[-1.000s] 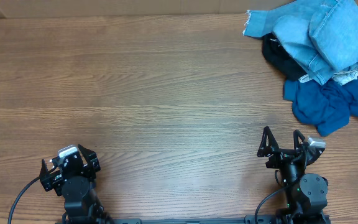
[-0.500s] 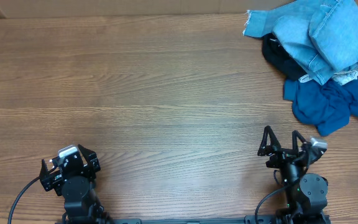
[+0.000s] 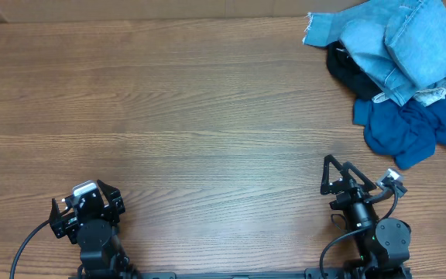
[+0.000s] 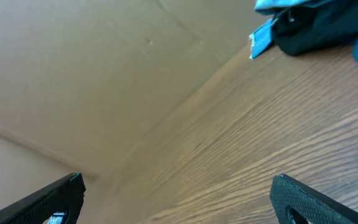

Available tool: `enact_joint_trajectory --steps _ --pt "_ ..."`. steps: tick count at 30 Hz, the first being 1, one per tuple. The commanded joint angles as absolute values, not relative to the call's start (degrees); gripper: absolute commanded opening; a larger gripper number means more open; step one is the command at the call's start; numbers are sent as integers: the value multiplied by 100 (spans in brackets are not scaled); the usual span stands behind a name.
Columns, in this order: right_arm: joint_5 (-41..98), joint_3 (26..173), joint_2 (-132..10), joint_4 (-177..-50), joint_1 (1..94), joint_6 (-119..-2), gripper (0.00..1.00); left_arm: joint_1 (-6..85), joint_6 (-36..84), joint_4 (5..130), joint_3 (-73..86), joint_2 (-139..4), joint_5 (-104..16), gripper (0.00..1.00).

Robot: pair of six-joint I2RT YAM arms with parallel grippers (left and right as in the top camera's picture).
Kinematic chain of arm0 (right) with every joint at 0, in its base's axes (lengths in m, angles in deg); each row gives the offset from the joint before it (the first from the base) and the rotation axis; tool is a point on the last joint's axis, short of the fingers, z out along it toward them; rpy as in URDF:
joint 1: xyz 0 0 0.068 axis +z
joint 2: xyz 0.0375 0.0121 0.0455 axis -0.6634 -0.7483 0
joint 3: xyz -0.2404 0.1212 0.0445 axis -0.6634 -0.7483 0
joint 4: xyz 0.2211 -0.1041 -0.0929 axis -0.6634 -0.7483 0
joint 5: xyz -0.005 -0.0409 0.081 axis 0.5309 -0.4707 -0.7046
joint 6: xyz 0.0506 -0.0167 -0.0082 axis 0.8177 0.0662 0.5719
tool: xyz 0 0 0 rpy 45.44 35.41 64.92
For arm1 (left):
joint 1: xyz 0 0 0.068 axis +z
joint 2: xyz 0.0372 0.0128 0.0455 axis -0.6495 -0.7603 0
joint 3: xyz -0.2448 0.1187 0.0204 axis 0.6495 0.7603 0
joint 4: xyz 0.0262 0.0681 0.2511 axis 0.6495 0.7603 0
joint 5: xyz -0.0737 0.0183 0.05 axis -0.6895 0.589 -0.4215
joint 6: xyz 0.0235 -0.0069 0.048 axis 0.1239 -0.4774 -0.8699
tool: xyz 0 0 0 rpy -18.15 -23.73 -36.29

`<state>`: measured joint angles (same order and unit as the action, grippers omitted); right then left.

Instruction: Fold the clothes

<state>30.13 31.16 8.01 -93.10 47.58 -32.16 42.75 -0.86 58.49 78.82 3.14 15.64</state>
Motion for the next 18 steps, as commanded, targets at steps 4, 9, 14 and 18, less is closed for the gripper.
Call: enact_joint_trajectory --steps 4,9,14,18 --pt "3244 4154 -652 -8795 4749 -4490 100 4273 -49 5880 7886 309 1507 100" --pt "3841 5337 -2584 -8819 4749 -5317 100 4273 -49 5880 7886 309 1507 100" --pt "4724 6679 -4525 -8834 4662 -5983 100 4273 -49 5880 7886 309 1507 100" --pt "4914 7973 -5957 -9007 4188 -6422 100 4273 -49 5880 7886 309 1507 100"
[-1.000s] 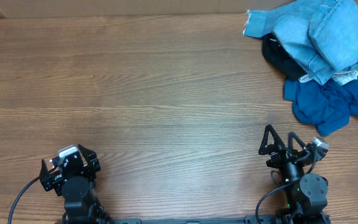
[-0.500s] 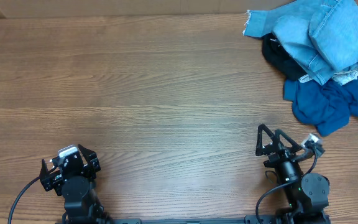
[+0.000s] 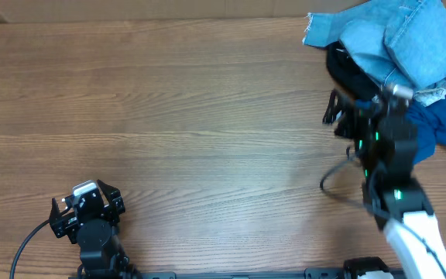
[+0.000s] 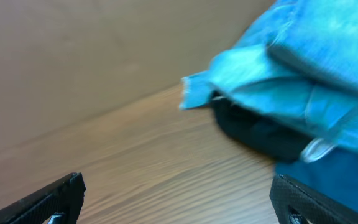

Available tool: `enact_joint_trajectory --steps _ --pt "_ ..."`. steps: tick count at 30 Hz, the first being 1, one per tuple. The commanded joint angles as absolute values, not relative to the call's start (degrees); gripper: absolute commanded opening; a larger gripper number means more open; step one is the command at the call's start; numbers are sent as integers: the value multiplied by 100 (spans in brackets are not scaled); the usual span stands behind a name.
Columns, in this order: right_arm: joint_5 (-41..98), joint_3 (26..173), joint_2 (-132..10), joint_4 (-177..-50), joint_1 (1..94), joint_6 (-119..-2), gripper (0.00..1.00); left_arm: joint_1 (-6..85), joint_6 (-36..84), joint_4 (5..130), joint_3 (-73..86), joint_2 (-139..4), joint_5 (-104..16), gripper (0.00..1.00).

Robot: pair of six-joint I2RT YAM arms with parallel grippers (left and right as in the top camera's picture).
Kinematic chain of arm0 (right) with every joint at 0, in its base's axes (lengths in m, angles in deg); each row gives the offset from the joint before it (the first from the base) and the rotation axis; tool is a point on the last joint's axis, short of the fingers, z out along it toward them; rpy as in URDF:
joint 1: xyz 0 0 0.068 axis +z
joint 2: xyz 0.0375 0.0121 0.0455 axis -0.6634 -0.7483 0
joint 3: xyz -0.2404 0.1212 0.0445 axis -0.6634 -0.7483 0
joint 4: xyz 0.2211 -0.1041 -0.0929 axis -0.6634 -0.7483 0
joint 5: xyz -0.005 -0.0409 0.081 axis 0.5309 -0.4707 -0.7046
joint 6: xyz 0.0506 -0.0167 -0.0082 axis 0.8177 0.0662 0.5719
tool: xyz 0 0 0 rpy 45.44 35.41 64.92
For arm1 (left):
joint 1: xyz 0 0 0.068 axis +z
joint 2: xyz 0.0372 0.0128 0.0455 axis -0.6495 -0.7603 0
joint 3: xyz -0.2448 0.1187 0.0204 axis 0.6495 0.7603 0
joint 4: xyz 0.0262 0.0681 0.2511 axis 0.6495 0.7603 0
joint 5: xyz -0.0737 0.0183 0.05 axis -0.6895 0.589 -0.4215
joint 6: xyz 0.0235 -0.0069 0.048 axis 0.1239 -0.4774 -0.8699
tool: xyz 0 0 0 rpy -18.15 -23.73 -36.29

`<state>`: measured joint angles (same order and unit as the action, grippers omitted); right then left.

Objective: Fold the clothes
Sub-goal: 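Reach the right gripper into the clothes pile and grasp the light-blue jeans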

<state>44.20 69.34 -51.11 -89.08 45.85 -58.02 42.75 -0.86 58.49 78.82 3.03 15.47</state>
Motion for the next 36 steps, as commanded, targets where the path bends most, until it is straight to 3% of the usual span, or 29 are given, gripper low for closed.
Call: enact_joint_trajectory --steps 1,11,17,36 --pt "4912 8421 -6335 -9192 3978 -6440 100 4273 -49 5880 7886 309 1507 100" --pt "4914 11065 -8394 -10110 2833 -7566 100 4273 -49 5880 7886 309 1507 100" --pt "4918 11161 -8999 -10115 2806 -8193 100 4273 -49 5880 7886 309 1507 100" --pt "4827 11168 -9699 -10701 3149 -8429 100 4273 -49 5880 7886 309 1507 100"
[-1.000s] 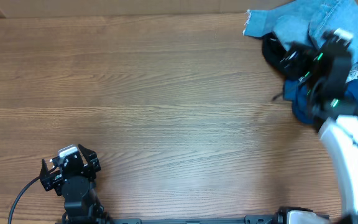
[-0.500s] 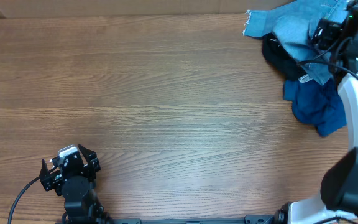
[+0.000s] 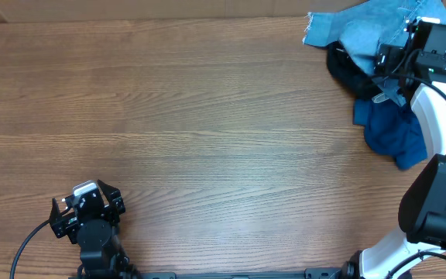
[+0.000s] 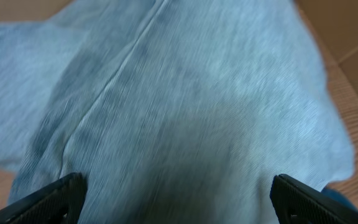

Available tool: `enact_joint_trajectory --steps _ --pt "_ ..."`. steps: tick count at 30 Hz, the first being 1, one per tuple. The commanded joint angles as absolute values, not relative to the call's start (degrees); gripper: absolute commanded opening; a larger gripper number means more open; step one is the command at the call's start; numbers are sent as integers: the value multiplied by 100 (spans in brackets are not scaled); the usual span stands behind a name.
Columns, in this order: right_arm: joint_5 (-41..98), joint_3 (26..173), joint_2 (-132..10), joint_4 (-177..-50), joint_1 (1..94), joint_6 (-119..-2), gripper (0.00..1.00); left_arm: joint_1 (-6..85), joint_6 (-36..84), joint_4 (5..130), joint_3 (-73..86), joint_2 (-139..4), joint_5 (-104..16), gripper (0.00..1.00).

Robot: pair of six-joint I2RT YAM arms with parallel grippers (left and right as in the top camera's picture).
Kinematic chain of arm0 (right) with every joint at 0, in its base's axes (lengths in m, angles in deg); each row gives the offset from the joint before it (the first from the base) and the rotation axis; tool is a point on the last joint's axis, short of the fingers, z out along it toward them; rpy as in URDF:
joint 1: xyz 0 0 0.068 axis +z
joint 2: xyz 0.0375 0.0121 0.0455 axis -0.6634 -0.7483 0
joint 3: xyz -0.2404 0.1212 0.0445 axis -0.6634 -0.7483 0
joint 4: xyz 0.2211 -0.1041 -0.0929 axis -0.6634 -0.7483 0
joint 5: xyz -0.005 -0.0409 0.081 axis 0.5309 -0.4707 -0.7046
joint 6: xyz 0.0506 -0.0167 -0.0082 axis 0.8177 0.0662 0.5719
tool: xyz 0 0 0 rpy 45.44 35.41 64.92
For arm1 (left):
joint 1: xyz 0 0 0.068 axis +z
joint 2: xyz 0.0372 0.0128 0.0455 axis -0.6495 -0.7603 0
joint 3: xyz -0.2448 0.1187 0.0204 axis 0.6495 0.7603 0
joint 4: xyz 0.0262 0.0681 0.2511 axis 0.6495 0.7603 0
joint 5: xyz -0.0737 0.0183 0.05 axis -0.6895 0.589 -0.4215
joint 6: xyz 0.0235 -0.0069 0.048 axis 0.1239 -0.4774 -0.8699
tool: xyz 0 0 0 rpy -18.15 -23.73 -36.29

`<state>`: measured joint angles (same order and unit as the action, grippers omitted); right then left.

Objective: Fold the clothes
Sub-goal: 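Reach the right gripper into the clothes pile and grasp the light-blue jeans, then lift the jeans with the right gripper and drop them at table center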

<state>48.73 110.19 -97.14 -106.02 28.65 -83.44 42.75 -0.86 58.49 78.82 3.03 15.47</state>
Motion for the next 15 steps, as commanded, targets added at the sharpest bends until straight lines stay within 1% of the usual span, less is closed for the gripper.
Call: enact_joint_trajectory --steps 1,3,6,15 --pt "4829 11168 -9699 -10716 3246 -8453 100 4273 -49 5880 7886 309 1507 100" --pt "5190 11166 -9699 -10633 3451 -8560 100 4273 -49 5880 7886 309 1507 100" --pt "5679 11161 -9703 -10545 3477 -8630 100 4273 -49 5880 7886 309 1507 100" --pt "5736 11148 -10007 -10668 3152 -8661 100 4273 -49 5880 7886 309 1507 100"
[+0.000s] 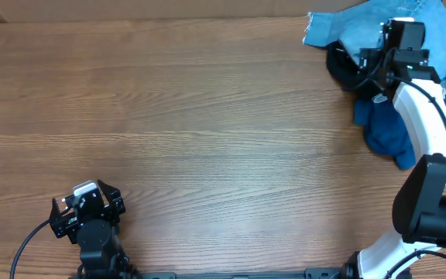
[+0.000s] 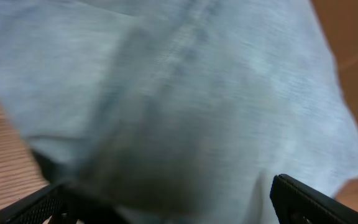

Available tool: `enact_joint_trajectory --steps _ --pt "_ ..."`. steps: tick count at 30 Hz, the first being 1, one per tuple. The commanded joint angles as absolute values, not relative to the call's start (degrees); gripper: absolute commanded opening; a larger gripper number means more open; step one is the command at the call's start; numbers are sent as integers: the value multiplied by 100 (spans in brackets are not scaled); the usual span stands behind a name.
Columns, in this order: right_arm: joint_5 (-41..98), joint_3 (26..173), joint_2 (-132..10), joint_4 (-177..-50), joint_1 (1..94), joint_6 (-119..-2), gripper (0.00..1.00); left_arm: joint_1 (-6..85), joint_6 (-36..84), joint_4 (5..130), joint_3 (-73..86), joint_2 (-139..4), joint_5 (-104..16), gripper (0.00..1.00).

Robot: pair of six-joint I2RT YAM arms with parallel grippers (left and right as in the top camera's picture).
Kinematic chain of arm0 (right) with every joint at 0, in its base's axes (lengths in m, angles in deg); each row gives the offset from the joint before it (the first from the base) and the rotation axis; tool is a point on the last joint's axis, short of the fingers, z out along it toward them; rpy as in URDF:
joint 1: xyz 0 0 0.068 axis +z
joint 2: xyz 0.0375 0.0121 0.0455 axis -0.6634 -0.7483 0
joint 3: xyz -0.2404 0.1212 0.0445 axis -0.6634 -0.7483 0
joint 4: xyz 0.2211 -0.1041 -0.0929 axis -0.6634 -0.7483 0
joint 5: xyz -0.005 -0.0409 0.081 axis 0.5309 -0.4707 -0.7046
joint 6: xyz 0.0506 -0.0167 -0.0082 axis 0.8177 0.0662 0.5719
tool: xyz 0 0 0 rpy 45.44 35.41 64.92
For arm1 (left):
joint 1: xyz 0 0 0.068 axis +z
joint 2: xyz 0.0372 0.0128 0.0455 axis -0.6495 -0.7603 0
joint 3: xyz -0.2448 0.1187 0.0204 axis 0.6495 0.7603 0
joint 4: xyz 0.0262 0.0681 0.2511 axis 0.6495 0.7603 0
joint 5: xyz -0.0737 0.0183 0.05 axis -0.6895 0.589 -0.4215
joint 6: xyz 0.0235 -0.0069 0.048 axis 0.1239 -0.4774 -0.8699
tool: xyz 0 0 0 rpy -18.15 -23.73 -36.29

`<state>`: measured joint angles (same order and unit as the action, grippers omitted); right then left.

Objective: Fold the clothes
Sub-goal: 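Lift the jeans with the right gripper and drop them at table center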

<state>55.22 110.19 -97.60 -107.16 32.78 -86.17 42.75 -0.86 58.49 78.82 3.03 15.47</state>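
Observation:
A heap of clothes lies at the table's far right corner: a light blue denim garment [image 1: 347, 29] on top, a black one [image 1: 341, 68] under it and a dark blue one [image 1: 389, 132] nearer the front. My right gripper [image 1: 372, 60] hangs over the heap's left part, open, with nothing between its fingers. In the right wrist view the denim [image 2: 216, 93] fills the frame, blurred and close, and the right gripper [image 2: 179, 211] has its fingers wide apart at the bottom corners. My left gripper [image 1: 84, 208] sits at the front left, its fingers spread, far from the clothes.
The wooden table [image 1: 176, 124] stretches to the left of the heap and in front of it. A brown wall [image 1: 130, 8] borders the table's far edge just behind the heap. The right arm [image 1: 428, 132] reaches across the dark blue garment.
My right gripper has moved a little to the left over the denim, from its right part to its left part near the black garment. It is still open. The left arm has not moved.
Both arms were first at the front edge, the right gripper open and looking across the table. Then the right arm was out beside the heap. Later it hung open over the denim's right part, and now over its left part.

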Motion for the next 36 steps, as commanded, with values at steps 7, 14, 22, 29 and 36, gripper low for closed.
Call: enact_joint_trajectory --steps 7,14,22,29,36 --pt "6617 11151 -10322 -9839 3115 -8661 79 4273 -49 5880 7886 309 1507 100" --pt "6444 11240 -10291 -9155 3077 -8573 4 4273 -49 5880 7886 309 1507 100" --pt "5944 12963 -9817 -10773 3407 -8571 4 4273 -49 5880 7886 309 1507 100" --pt "4685 15203 -9764 -12674 4004 -8578 4 4273 -49 5880 7886 309 1507 100" --pt "3249 16772 -9764 -13352 5020 -8663 4 4273 -49 5880 7886 309 1507 100"
